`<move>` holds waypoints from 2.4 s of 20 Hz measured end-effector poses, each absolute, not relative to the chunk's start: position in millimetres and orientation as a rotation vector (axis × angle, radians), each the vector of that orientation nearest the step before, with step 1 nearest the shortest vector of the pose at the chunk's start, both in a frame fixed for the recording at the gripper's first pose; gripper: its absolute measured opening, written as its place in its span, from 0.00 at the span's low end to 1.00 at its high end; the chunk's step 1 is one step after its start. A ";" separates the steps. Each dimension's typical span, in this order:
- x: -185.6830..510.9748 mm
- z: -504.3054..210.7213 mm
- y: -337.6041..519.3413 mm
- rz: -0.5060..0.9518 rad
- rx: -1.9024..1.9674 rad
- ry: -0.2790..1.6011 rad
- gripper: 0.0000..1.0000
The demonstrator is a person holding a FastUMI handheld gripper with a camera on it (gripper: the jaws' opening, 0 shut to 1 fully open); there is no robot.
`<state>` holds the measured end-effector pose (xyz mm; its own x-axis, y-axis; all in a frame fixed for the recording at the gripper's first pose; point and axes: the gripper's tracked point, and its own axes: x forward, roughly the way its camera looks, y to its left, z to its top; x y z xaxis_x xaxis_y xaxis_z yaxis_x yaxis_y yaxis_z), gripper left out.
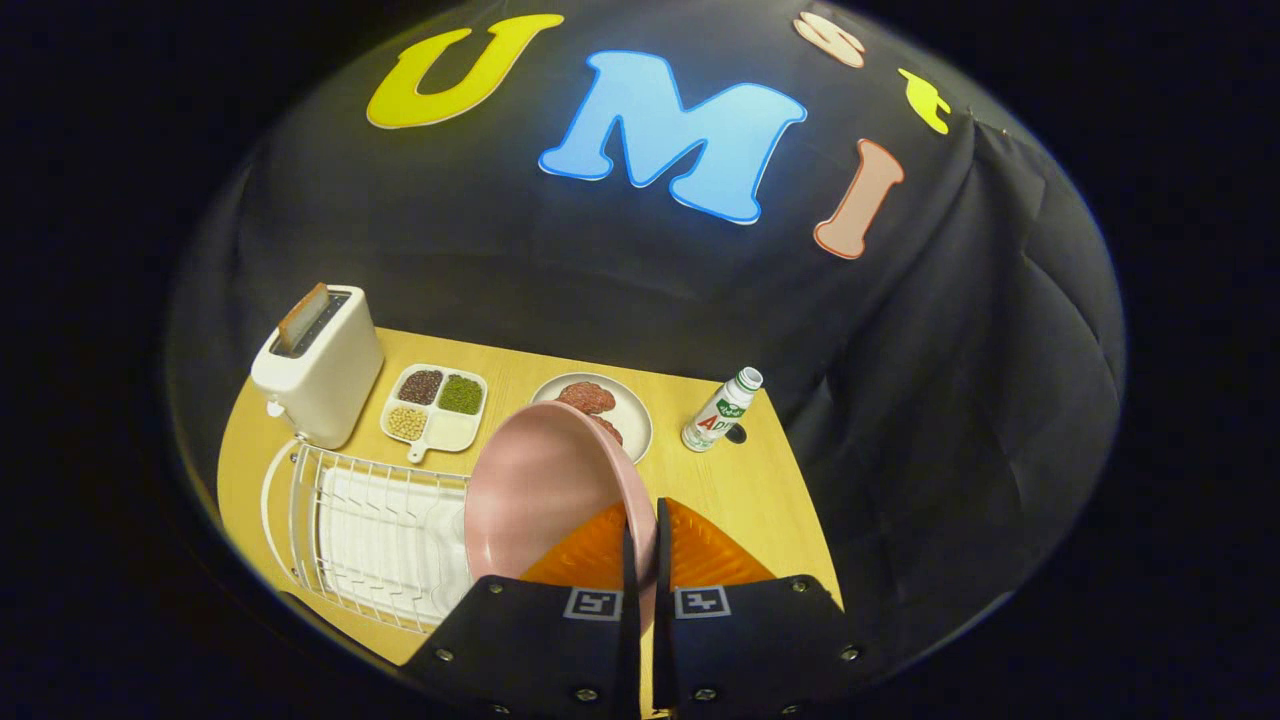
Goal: Take the plate from the dish rack, then take the spoon from the basket and place it into the plate.
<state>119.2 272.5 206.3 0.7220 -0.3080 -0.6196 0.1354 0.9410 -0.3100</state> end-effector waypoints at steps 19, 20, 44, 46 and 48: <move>-70.1 100.7 165.2 -0.035 0.006 0.913 0.05; -75.2 90.5 165.7 -0.026 0.029 0.930 0.05; -64.9 -52.1 193.2 0.271 0.112 1.154 0.08; -63.1 -58.8 183.0 0.261 0.054 1.156 0.09; -62.6 -61.4 178.0 0.267 0.040 1.157 0.11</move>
<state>-62.6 178.0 -61.4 0.3742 0.2292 -0.8985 -0.1881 0.9676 0.1685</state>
